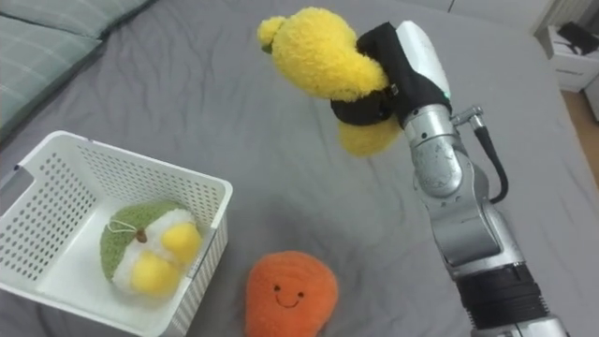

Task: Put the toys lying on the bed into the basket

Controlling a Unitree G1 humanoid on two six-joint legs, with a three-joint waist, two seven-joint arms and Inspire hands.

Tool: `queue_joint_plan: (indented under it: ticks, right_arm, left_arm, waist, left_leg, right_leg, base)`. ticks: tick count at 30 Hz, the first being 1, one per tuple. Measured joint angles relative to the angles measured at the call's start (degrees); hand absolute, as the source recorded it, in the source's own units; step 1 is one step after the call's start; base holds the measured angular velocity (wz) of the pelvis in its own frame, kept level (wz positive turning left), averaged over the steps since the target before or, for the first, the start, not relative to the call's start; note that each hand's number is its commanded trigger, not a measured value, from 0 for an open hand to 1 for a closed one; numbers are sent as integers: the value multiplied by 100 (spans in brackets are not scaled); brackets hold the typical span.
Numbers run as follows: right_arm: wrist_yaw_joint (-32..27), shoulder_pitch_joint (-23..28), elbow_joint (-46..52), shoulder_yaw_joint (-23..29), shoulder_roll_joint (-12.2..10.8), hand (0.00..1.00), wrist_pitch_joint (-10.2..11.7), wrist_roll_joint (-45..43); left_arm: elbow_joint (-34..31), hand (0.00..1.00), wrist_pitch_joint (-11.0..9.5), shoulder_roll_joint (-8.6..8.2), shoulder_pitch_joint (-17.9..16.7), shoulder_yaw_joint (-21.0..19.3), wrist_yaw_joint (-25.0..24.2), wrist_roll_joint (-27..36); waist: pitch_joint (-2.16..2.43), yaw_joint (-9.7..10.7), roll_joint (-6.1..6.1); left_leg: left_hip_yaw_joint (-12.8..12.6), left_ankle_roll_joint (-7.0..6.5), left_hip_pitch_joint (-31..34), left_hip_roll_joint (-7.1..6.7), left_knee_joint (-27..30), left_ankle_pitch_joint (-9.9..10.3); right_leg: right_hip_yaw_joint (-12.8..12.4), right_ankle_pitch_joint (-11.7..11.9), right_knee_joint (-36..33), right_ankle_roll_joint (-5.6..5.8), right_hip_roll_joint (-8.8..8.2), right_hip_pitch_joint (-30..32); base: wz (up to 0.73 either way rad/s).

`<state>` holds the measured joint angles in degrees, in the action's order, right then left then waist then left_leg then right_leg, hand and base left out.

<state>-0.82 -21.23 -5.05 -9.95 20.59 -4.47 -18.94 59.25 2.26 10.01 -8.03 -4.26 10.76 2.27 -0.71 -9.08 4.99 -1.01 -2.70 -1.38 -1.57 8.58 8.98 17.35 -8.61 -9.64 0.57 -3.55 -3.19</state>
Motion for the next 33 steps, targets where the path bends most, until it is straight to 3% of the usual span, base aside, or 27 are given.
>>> queue_joint_plan:
  ticks: [10, 16, 18, 21, 26, 27, 29, 30, 31, 32, 33]
  right_arm:
    - [182, -20, 835, -758, -58, 100, -106, -60]
    - [376, -132, 852, -1032, -494, 100, -268, -153]
    - [444, -133, 852, -1147, -527, 100, -270, -114]
    - [556, -133, 850, -1358, -583, 100, -270, -133]
    - [602, -132, 829, -1577, -609, 100, -269, -82]
    - [615, -132, 825, -1624, -651, 91, -269, -83]
    - [675, -132, 824, -1651, -804, 64, -269, -82]
    - [687, -133, 803, -1686, -881, 31, -266, -88]
    - [705, -133, 743, -1727, -952, 15, -266, -95]
    - [715, -133, 719, -1763, -970, 3, -267, -99]
    - [769, -133, 675, -1843, -986, 0, -267, -104]
  left_arm:
    - [-90, 0, 19, 1, 96, 116, 29, -81]
    - [-147, 0, 40, 1, 103, 117, -8, -81]
    - [-147, 0, 45, 1, 110, 113, -17, -89]
    - [-150, 0, 60, 1, 105, 105, -25, -203]
    - [-133, 0, 72, 6, 182, 111, -25, -464]
    - [-135, 0, 81, 1, 197, 112, -25, -459]
    - [-135, 0, 83, 2, 202, 109, -13, -446]
    - [-134, 0, 93, 2, 218, 110, -6, -433]
    - [-134, 0, 106, 2, 241, 110, 6, -428]
    - [-134, 0, 109, 2, 250, 110, 14, -428]
    - [-134, 0, 116, 3, 257, 109, 39, -428]
  waist:
    - [16, -382, 20]
    - [50, -717, 102]
    - [53, -851, 136]
    - [33, -896, 164]
    - [-44, -1005, 186]
    - [-44, -1031, 190]
    - [-44, -1086, 192]
    - [-49, -1135, 184]
    - [-49, -1168, 185]
    - [-49, -1176, 185]
    - [-51, -1181, 184]
  left_leg:
    - [133, -1, 4, -19, 12, -1]
    - [281, 4, 42, -38, 77, -7]
    - [286, 5, 49, -38, 86, -8]
    - [345, 5, 81, -48, 107, -9]
    - [454, 9, 171, -79, 113, -10]
    - [479, 8, 182, -88, 127, -11]
    - [485, 7, 183, -91, 135, -12]
    - [493, 5, 187, -93, 159, -13]
    - [499, 5, 192, -94, 173, -12]
    - [513, 5, 194, -99, 177, -12]
    - [548, 4, 210, -109, 192, -12]
  right_leg:
    - [102, 0, 1, 0, 0, -37]
    - [271, 0, 10, 1, -16, -71]
    - [275, 0, 16, 1, -16, -72]
    - [332, 1, 15, 1, -26, -89]
    - [437, -1, 15, 3, -43, -71]
    - [463, -1, 11, 3, -48, -70]
    - [466, -1, 10, 4, -49, -70]
    - [469, -1, 9, 4, -49, -74]
    - [468, -1, 10, 4, -50, -74]
    - [469, -1, 10, 5, -53, -74]
    - [471, -2, 9, 6, -55, -73]
  base:
    - [3]
    - [14]
    - [5]
    - [10]
    - [10]
    - [7]
    - [3]
    - [0]
    - [5]
    - [10]
    - [11]
